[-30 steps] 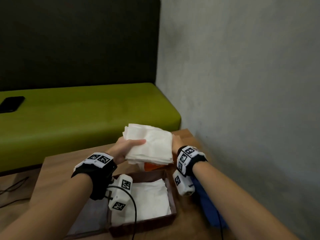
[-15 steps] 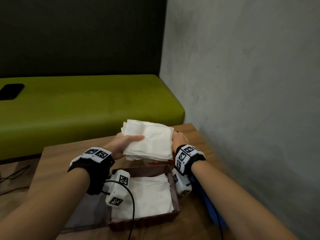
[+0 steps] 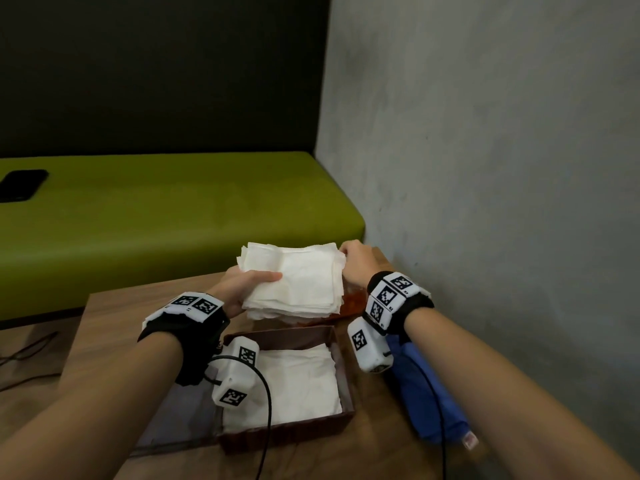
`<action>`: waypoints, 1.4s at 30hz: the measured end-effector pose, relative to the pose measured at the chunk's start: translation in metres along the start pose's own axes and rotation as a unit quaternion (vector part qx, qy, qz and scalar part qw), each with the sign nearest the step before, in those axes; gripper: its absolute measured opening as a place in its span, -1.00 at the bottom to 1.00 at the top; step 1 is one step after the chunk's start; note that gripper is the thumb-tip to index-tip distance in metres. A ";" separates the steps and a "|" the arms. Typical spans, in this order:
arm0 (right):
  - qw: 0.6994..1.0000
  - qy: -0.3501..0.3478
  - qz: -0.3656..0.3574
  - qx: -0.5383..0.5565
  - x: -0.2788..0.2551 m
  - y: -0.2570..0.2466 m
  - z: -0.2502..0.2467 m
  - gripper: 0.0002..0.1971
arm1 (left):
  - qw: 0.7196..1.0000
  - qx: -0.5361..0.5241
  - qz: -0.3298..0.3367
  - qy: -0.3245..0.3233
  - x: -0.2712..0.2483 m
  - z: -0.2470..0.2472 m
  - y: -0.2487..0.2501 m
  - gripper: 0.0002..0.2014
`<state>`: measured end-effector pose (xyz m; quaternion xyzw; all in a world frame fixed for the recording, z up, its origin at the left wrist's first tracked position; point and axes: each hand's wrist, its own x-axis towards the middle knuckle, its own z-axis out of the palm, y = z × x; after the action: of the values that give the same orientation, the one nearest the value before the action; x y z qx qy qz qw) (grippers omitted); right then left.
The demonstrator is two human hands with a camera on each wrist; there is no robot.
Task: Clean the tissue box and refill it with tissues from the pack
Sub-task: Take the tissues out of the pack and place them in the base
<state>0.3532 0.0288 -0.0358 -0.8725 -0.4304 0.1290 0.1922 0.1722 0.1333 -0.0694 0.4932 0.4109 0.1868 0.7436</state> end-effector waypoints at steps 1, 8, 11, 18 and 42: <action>1.000 0.005 0.005 0.006 0.001 0.001 -0.005 -0.83 | 1.000 -0.002 0.000 -0.001 -0.002 0.001 0.001 -0.51; 0.980 0.134 -0.080 0.122 -0.023 -0.038 -0.082 -0.70 | 1.000 -0.015 -0.006 -0.021 -0.023 0.015 0.011 -0.59; 0.954 0.107 -0.157 0.233 -0.049 -0.072 -0.111 -0.63 | 0.999 -0.025 -0.002 -0.036 -0.035 0.021 0.015 -0.67; 0.972 -0.028 -0.088 0.217 -0.073 -0.062 -0.067 -0.56 | 0.981 -0.115 -0.002 -0.158 -0.062 0.022 0.019 -0.49; 0.878 -0.006 0.101 0.467 -0.144 -0.019 0.008 -0.10 | 0.996 -0.008 0.012 -0.089 -0.146 0.005 -0.009 -0.79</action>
<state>0.2508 -0.0746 -0.0259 -0.7191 -0.2307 0.3388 0.5612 0.0882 0.0268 -0.0143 0.5068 0.3354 0.1539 0.7791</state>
